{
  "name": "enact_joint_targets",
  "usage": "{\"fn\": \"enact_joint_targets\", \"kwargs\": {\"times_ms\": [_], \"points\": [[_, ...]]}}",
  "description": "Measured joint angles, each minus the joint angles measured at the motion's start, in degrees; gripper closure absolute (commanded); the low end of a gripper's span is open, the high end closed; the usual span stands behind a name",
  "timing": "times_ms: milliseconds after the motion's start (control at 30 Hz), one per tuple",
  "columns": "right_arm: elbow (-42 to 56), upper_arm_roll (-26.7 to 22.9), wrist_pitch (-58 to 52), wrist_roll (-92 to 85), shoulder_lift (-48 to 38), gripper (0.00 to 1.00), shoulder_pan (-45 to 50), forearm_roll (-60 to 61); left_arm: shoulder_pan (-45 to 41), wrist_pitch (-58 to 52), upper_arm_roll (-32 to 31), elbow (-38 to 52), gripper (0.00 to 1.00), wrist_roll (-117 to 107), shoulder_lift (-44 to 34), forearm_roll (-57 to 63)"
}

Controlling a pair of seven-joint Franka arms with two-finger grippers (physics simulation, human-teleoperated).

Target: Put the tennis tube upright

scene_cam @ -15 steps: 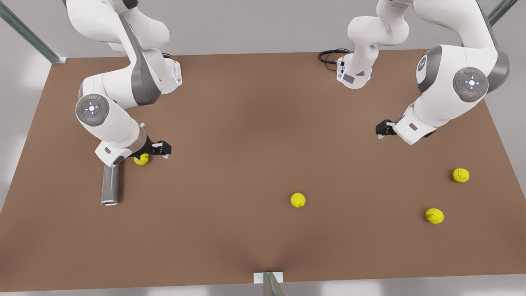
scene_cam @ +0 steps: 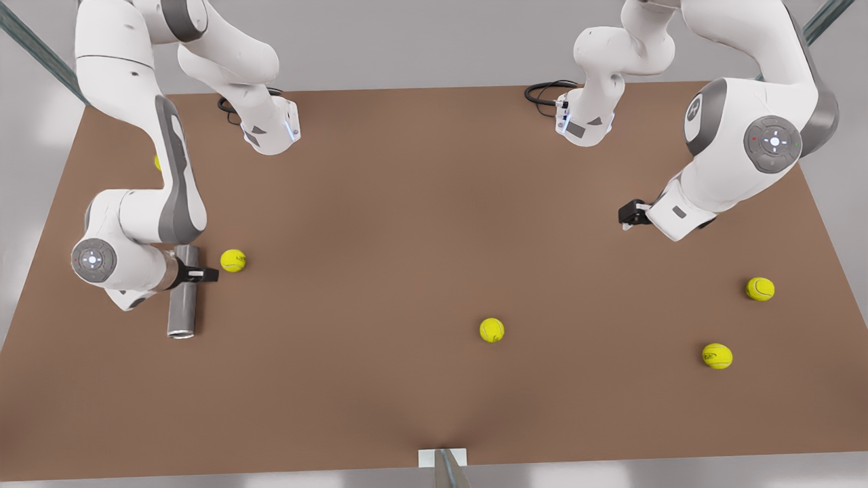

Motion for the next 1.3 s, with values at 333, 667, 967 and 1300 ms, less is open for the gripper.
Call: {"fn": "enact_joint_targets", "kwargs": {"times_ms": [333, 667, 967, 1300], "points": [[-7.98, 0.00, 15.48, -10.33, 0.91, 0.00, -8.45, 1.59, 0.03, 0.07, -0.05, 0.00, 0.00, -0.09, 0.36, -0.12], [-7.47, 0.00, 25.14, -17.47, 8.53, 0.00, -12.26, 1.33, 0.01, 0.00, -0.18, 0.00, 0.00, -0.09, 0.62, -0.13], [-7.66, -0.08, 27.41, -19.14, 11.73, 0.00, -14.07, 0.89, 0.00, 0.09, -0.18, 0.00, 0.00, -0.18, 0.89, -0.14], [-7.66, -0.09, 28.47, -23.29, 14.60, 0.00, -14.60, -0.16, 0.07, 0.00, -0.18, 0.00, 0.00, -0.26, 1.30, -0.13]]}}
